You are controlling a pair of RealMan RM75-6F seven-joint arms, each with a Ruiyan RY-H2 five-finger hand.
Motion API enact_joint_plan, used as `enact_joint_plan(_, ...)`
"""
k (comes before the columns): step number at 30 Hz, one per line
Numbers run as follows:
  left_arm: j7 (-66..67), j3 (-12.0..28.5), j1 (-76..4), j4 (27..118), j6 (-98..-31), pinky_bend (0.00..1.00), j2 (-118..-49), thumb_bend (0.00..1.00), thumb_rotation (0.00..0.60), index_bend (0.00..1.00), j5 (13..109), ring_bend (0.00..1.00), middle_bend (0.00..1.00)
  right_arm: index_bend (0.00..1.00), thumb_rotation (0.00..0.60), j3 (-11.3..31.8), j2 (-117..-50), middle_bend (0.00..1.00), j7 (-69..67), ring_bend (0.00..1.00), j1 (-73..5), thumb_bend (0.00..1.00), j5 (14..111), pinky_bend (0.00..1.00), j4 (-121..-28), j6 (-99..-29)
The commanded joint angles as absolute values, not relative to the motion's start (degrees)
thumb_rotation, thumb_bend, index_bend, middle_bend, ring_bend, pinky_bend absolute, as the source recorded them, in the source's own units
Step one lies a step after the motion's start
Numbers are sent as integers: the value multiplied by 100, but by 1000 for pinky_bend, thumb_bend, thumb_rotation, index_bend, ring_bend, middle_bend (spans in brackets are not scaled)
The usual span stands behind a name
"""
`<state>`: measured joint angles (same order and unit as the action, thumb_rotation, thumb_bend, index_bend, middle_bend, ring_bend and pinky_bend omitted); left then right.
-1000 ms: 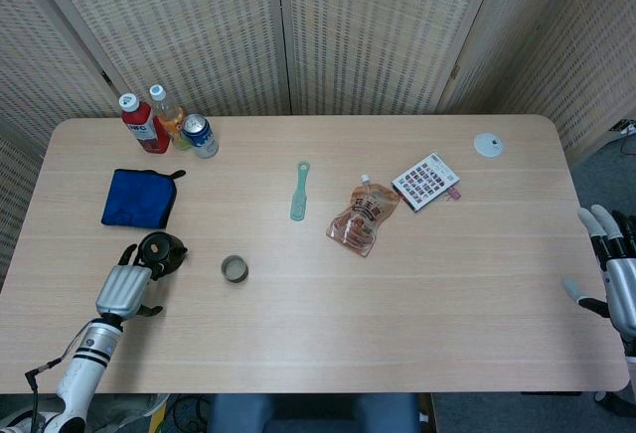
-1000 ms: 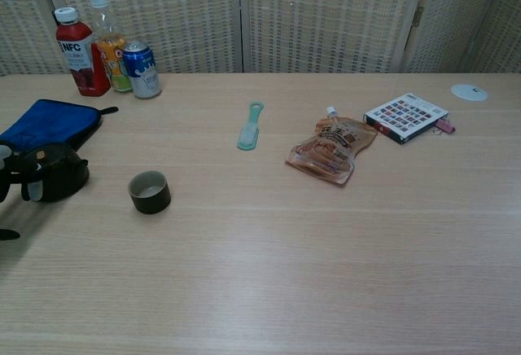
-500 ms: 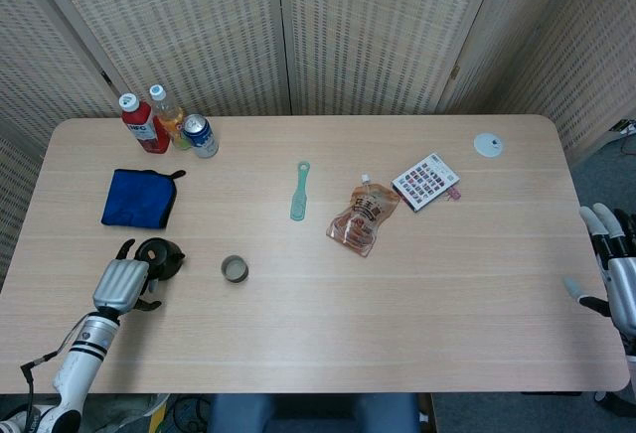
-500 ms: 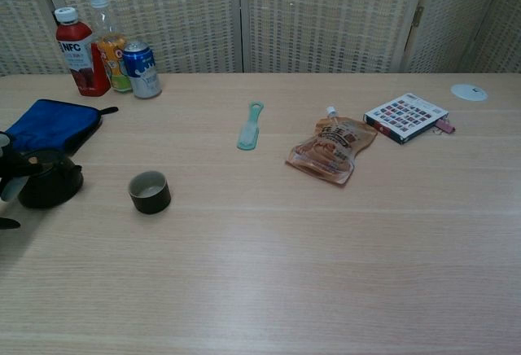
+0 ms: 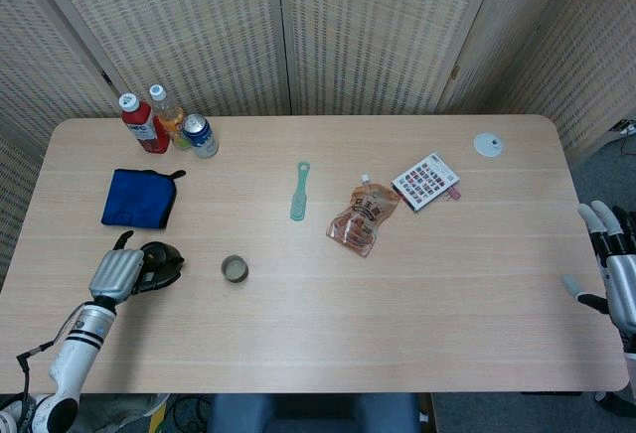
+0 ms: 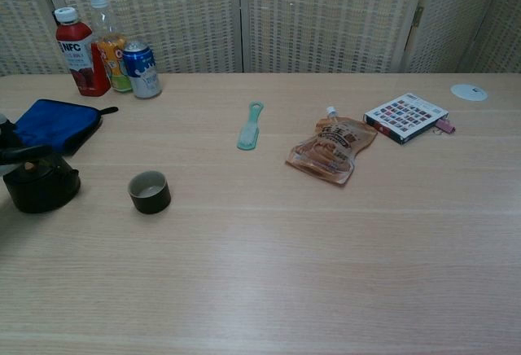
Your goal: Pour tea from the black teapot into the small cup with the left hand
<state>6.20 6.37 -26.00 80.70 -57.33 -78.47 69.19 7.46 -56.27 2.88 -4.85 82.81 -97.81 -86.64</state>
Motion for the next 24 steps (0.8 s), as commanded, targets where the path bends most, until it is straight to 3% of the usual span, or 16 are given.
enact_joint_plan(1,543,681,-2601,8000,-5770,0,-7878,6,41,907,6893,864,900,106,600,749,-5632,73,279,0,-485,160,8278,65,-9772,-8667)
enact_joint_plan(10,322,836,-2541,7930,-5981,28,-7968,69,40,982,6770,919,973,106,600,746,-5661,73,242,0,-479,160,8281,65,-9737,-8677)
enact_joint_plan(14,230,860,-2495,7916,-6060,78,-7985,129,82,1000,6750,948,999,106,600,742,-5665,73,228,0,-463,160,8282,65,-9725,-8698)
enact_joint_plan(21,298,920,-2433,8023,-6253,128,-7946,170,87,1000,6705,982,1000,106,600,731,-5679,73,214,0,-443,160,8305,65,-9722,-8729)
enact_joint_plan(24,388,955,-2406,8079,-6371,190,-7948,195,124,1000,6671,996,1000,106,600,725,-5688,73,207,0,-434,160,8317,65,-9721,-8744)
